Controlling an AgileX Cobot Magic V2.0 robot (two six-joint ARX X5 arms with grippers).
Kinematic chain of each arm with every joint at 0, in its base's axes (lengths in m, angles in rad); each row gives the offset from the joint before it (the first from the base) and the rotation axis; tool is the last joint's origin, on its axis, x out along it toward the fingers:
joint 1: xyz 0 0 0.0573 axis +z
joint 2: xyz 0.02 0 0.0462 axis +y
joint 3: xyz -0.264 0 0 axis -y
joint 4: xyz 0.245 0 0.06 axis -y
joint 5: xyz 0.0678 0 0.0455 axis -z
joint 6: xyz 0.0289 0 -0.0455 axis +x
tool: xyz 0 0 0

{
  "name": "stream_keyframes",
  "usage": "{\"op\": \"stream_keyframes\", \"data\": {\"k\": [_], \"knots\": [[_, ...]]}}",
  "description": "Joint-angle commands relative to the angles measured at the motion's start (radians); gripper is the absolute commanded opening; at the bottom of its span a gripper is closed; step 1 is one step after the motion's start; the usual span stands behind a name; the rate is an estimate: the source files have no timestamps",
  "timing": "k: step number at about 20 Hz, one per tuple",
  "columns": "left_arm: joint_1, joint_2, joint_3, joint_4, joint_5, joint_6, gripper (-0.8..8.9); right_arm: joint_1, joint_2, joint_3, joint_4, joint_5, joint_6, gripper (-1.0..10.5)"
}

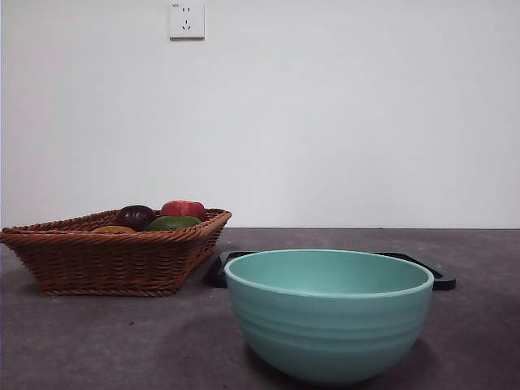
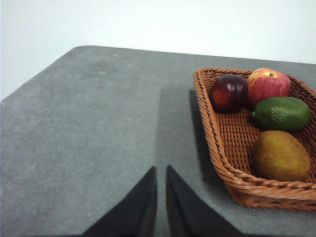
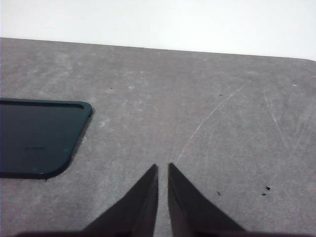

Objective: Pick up the wifruite, put it on the bowl, pick up the plate, put it on desk

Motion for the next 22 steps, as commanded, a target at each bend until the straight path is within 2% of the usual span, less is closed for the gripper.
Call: {"op": "stream_keyframes", "data": {"k": [1,8,11,14,19,22], "knots": [[0.002,0.0,-0.021,-0.003,-0.001,-0.006,0.27,-0.001,-0.003,-0.005,0.015,0.001,-0.001,0.3],[0.002,0.0,-0.021,-0.002,-0.001,-0.011,0.27,-0.001,-0.003,-0.005,0.031,-0.01,0.009,0.3],[0.002,0.0,-0.021,-0.002,-0.001,-0.077,0.26,0.0,-0.003,-0.005,0.027,-0.041,0.095,0.3],[0.002,0.0,-0.02,-0.003,0.001,-0.106,0.15,0.0,-0.003,-0.005,0.023,-0.06,0.205,0.3],[-0.002,0.0,-0.001,-0.003,0.037,-0.114,0.15,0.0,-0.003,0.001,0.021,-0.088,0.304,0.1],[-0.009,0.0,0.024,-0.003,0.038,-0.149,0.15,0.0,-0.003,0.016,0.021,-0.1,0.37,0.1]]}}
